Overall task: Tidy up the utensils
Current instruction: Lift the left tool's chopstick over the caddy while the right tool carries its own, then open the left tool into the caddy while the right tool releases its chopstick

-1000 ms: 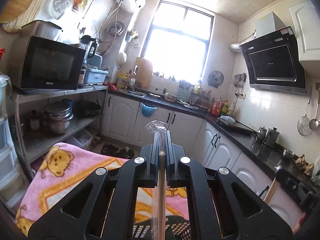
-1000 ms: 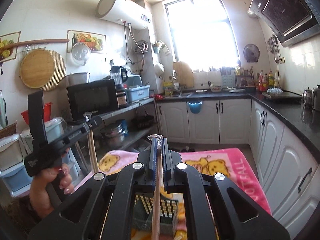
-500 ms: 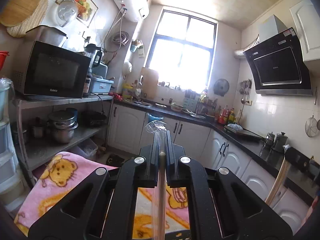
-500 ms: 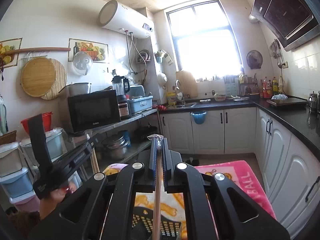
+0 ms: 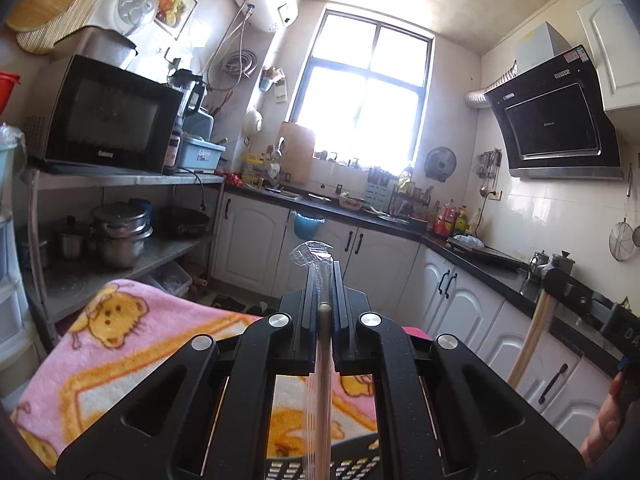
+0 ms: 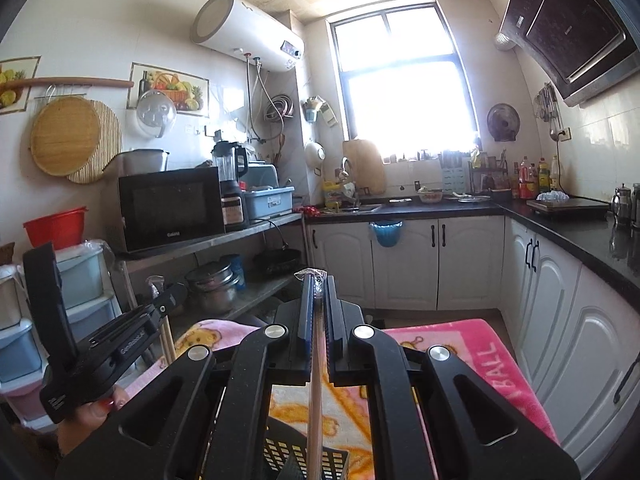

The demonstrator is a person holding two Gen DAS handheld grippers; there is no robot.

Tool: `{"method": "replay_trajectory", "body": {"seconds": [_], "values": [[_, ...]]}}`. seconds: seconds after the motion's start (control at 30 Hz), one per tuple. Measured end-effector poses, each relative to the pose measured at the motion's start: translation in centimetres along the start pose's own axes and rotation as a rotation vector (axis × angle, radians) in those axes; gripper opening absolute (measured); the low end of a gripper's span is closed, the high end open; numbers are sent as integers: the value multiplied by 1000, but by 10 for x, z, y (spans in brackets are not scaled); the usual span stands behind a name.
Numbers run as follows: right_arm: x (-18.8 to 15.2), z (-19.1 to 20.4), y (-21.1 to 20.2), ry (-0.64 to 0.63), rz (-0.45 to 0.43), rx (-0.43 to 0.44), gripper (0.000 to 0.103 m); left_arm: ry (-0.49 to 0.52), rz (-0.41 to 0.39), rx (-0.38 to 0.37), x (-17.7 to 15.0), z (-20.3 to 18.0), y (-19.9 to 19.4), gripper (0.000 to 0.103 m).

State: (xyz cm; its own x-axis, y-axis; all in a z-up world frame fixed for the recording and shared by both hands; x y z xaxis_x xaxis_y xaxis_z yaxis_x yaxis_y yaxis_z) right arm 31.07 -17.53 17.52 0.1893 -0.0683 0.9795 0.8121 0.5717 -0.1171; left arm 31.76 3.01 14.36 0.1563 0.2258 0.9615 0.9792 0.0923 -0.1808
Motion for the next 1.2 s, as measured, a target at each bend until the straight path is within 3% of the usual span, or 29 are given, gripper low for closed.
{"method": "replay_trajectory", "body": {"seconds": [0.23,0.53,0.8,0.87,0.93,1.1,1.2], "values": [[-16,0,6,23,7,5,5,39,12,-7,-21,-5,-3,3],[-35,-6,2,60,33,13,6,75,105,16,-47,-3,-1,5],[-53,-16,-10,117,64,17,8,78,180,22,-59,5,-8,25],[-58,-18,-14,132,75,19,12,75,192,26,-62,8,-13,31],[-62,-18,-15,147,110,26,26,71,204,21,-64,9,-17,39],[-73,-15,-22,133,152,21,32,36,211,23,-65,17,-34,61],[-78,-14,-28,141,172,28,37,26,218,30,-66,20,-44,68]]}}
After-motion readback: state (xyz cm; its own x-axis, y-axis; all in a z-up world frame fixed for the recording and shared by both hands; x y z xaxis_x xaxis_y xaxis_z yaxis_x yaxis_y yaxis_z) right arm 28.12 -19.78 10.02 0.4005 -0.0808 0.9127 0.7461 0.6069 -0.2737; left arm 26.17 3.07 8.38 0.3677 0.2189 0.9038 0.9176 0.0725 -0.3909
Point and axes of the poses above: each gripper's, at about its wrist camera, not at the fingertips, and y roughly the way its jaws point, z to its left, x to its top, the point moved 2 cm from there along y, roughly the way its jaws point, and after that the axes turned 15 degrees about x, right-handed, at the moved point
